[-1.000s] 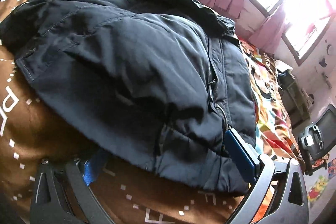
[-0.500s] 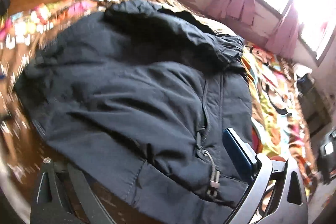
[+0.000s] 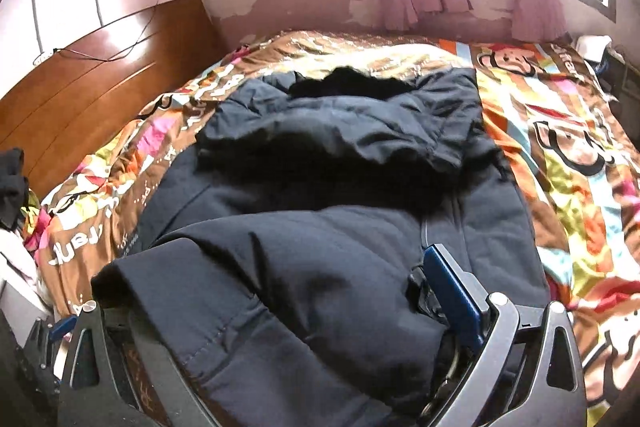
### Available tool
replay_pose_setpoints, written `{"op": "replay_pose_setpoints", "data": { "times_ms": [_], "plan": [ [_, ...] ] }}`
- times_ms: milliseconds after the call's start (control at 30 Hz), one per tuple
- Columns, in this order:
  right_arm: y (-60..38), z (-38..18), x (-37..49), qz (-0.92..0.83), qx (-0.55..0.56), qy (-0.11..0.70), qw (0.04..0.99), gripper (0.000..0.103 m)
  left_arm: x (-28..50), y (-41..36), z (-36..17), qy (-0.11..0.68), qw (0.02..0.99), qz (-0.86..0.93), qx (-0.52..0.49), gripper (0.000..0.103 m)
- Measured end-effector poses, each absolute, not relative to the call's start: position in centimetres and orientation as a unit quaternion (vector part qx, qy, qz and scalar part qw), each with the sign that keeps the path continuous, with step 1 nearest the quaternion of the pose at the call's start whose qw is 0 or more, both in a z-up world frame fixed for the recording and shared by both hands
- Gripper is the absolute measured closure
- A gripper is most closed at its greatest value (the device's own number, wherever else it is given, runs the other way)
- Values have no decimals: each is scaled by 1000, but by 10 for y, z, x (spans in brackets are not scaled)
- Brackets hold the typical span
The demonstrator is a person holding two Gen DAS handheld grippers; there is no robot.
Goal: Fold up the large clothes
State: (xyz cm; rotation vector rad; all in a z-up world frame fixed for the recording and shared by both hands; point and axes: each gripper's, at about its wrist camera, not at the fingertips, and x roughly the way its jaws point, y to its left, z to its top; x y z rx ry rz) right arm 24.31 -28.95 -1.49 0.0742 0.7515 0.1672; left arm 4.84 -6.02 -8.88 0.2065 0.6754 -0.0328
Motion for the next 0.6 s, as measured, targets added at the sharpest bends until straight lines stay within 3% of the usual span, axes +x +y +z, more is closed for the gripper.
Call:
{"op": "replay_pose_setpoints", "data": {
  "times_ms": [433, 600],
  "plan": [
    [-297, 1, 253, 98, 58, 356, 927, 5, 112, -76, -95, 356, 908, 81, 206, 2],
    [-298, -10, 232, 104, 13, 351, 931, 5, 119, -60, -82, 356, 907, 103, 202, 2]
  ]
}}
